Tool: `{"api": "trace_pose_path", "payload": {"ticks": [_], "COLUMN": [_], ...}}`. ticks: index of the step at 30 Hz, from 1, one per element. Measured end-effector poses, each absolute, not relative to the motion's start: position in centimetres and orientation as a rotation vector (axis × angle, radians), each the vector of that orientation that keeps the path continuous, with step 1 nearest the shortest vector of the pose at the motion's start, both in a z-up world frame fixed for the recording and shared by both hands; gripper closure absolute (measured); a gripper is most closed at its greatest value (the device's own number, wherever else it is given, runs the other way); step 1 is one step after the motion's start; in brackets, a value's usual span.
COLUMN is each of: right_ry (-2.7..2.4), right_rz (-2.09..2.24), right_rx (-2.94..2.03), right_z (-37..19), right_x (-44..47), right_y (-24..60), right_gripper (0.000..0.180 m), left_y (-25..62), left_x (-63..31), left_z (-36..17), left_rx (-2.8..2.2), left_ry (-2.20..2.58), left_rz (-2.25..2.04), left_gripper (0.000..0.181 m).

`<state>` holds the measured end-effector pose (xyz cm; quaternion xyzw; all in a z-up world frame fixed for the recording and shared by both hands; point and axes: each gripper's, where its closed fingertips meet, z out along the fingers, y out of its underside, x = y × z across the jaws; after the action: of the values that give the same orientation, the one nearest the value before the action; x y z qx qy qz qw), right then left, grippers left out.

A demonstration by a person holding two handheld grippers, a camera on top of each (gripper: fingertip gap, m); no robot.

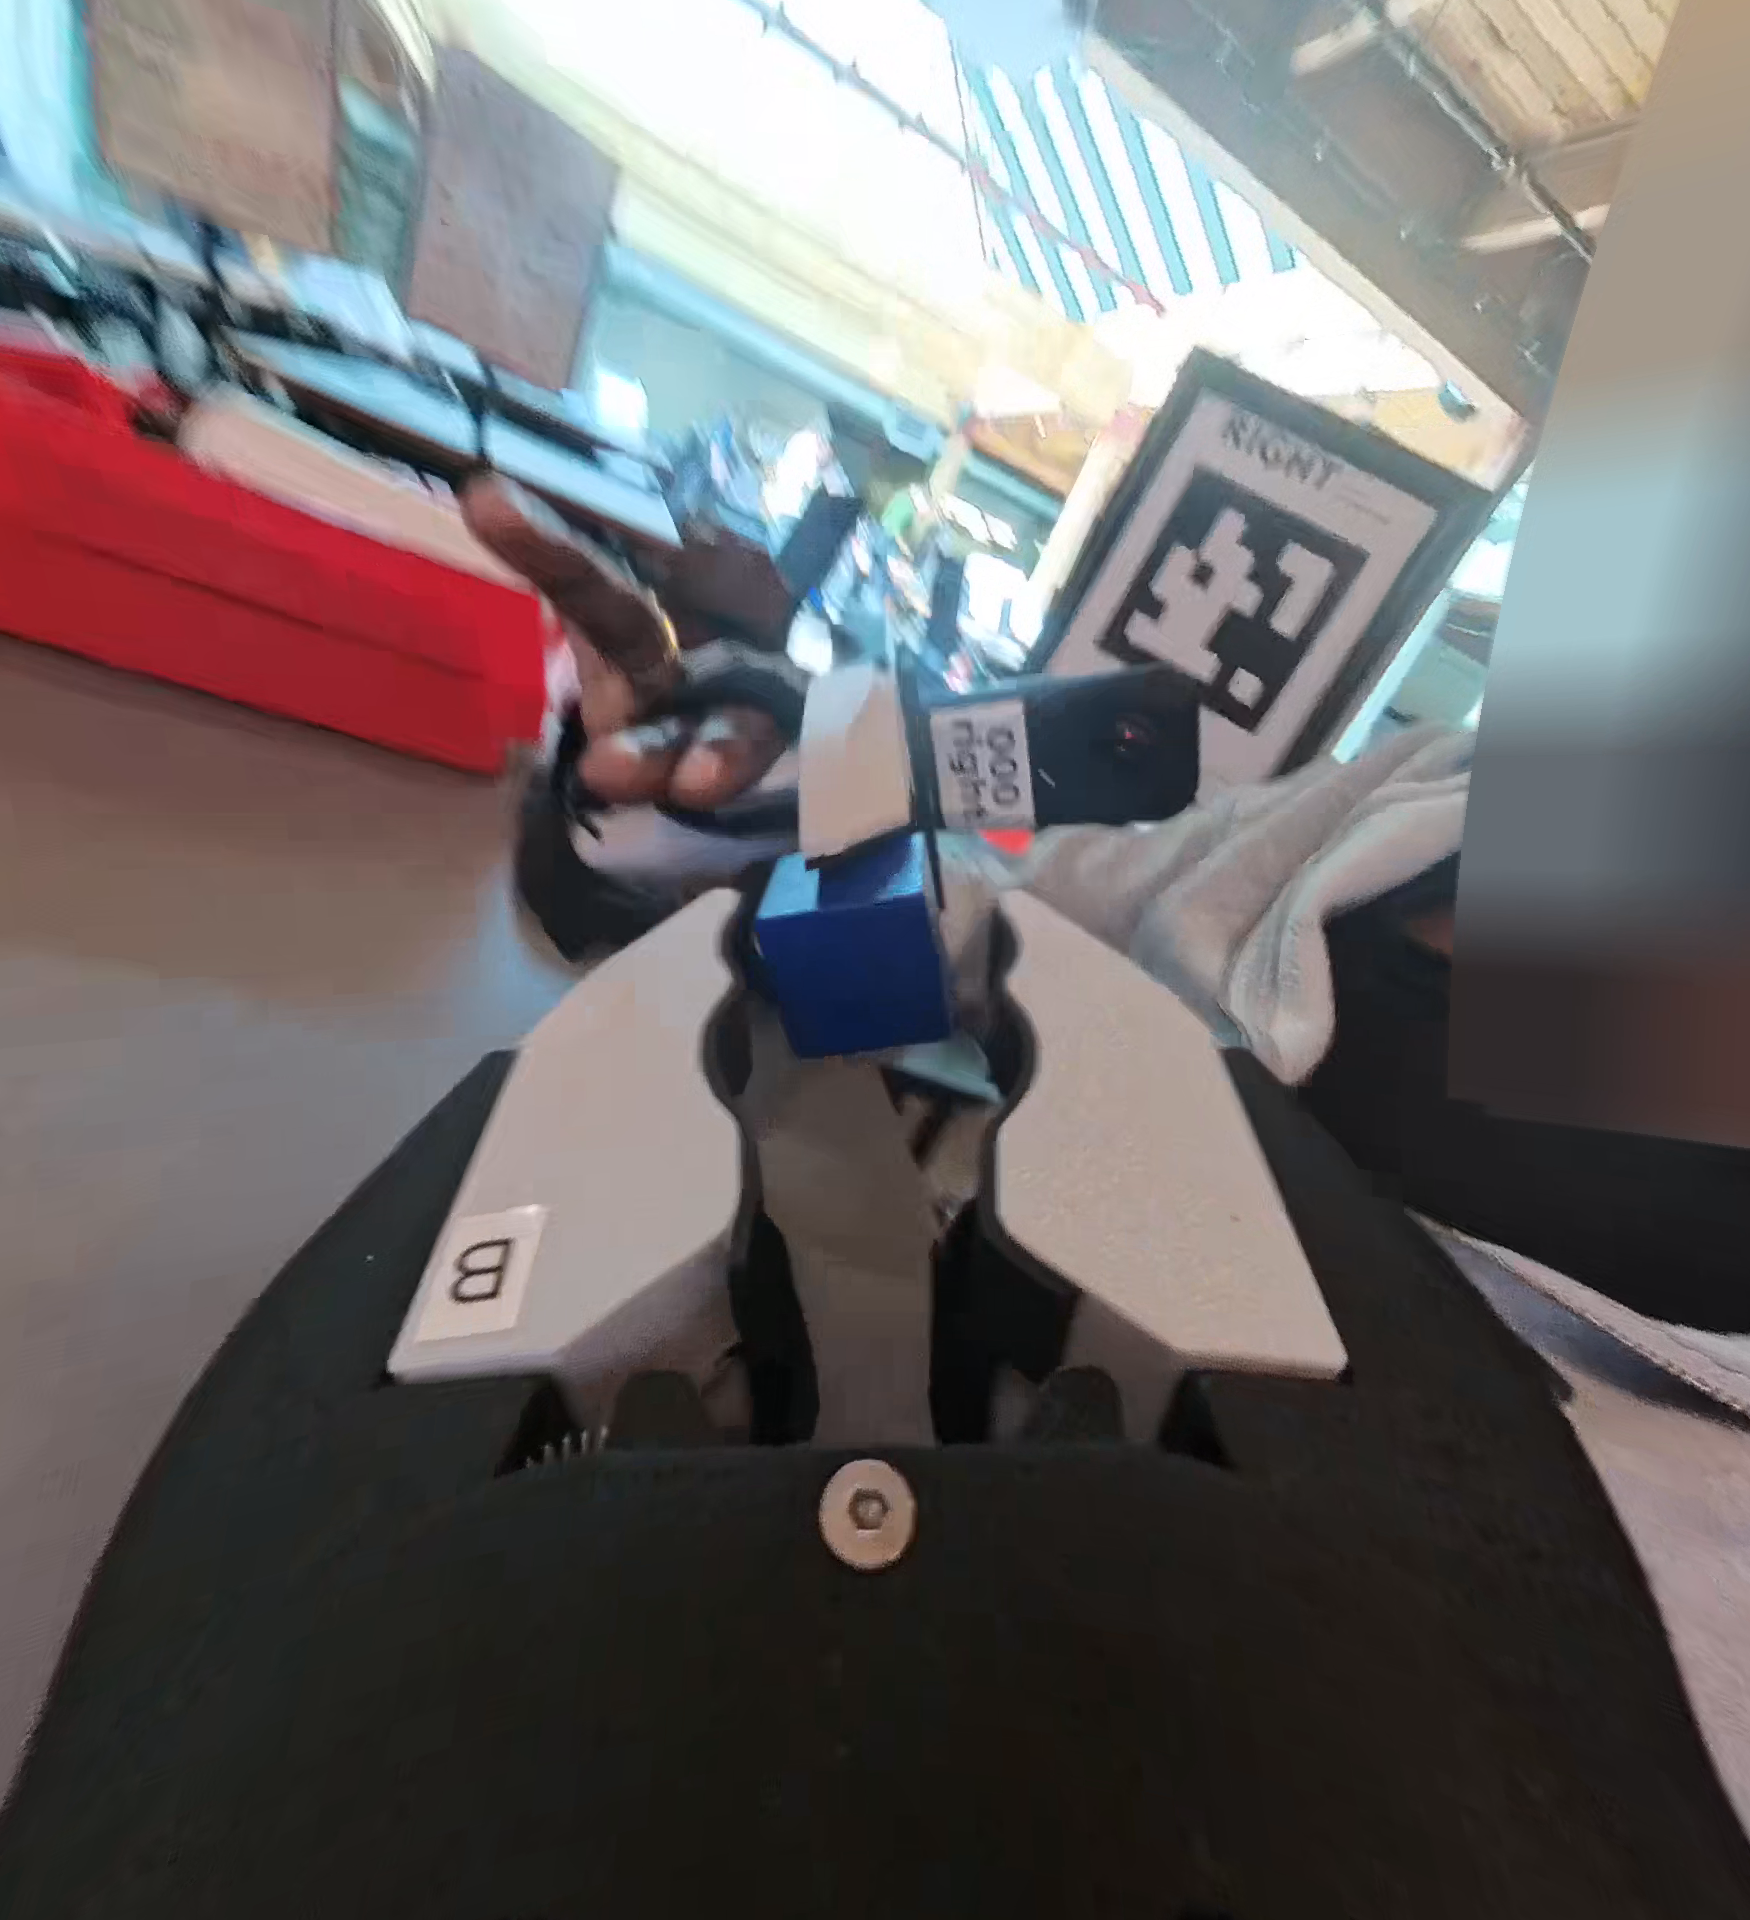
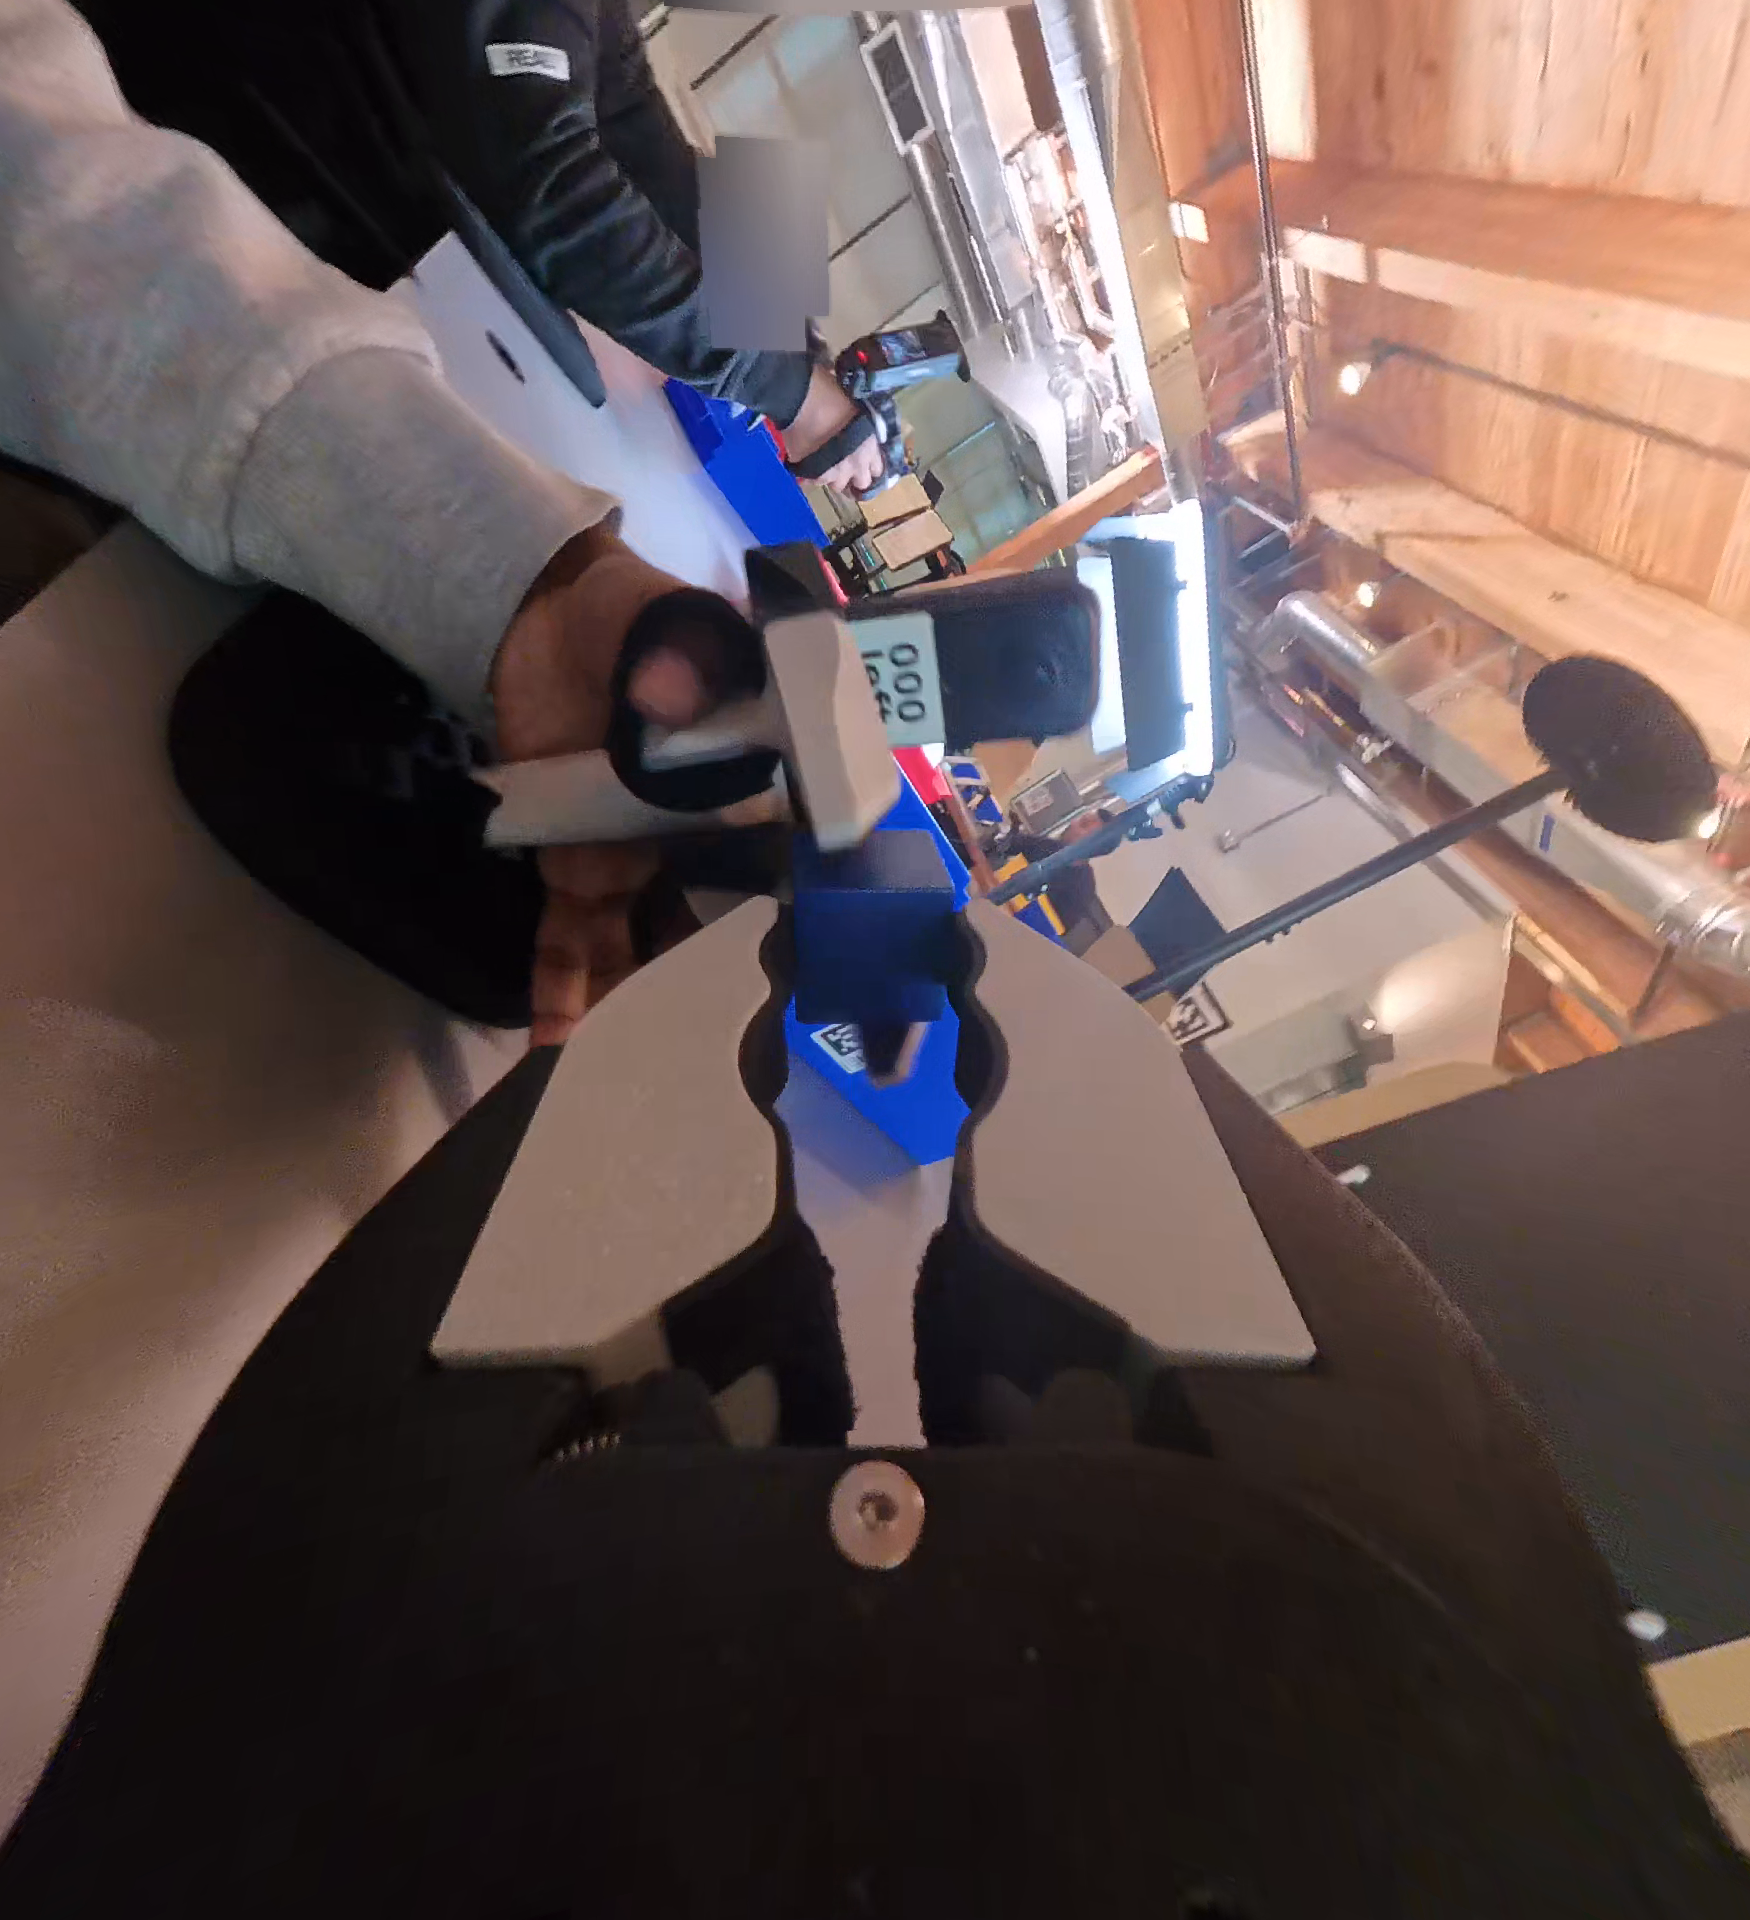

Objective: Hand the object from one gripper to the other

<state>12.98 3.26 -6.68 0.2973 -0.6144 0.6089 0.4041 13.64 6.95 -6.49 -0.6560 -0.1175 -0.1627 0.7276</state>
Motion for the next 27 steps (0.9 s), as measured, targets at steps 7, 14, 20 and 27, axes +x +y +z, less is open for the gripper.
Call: {"api": "trace_pose_path", "payload": {"ticks": [7, 14, 20, 27], "right_ry": [-1.461, -1.509, -1.717, -1.943], "right_rz": [1.715, 1.540, 1.138, 0.861], "right_rx": [0.301, -0.432, -1.178, -1.565], "right_z": [2.4, 14.5, 4.3, -8.5], "right_x": [7.2, -5.9, -13.3, -14.6], "right_y": [8.2, 23.9, 37.9, 41.9], "right_gripper": [0.152, 0.151, 0.151, 0.151], "left_y": [0.0, -3.8, -4.4, -3.6], "left_x": [8.1, 7.2, 7.1, 7.2], "left_z": [0.7, 2.1, 2.2, 2.0], "left_rx": [-0.906, -0.702, -0.661, -0.715], "left_ry": [-0.354, -0.434, -0.449, -0.430], "left_rz": [0.404, 0.455, 0.425, 0.466], "left_gripper": [0.081, 0.081, 0.081, 0.080]}}
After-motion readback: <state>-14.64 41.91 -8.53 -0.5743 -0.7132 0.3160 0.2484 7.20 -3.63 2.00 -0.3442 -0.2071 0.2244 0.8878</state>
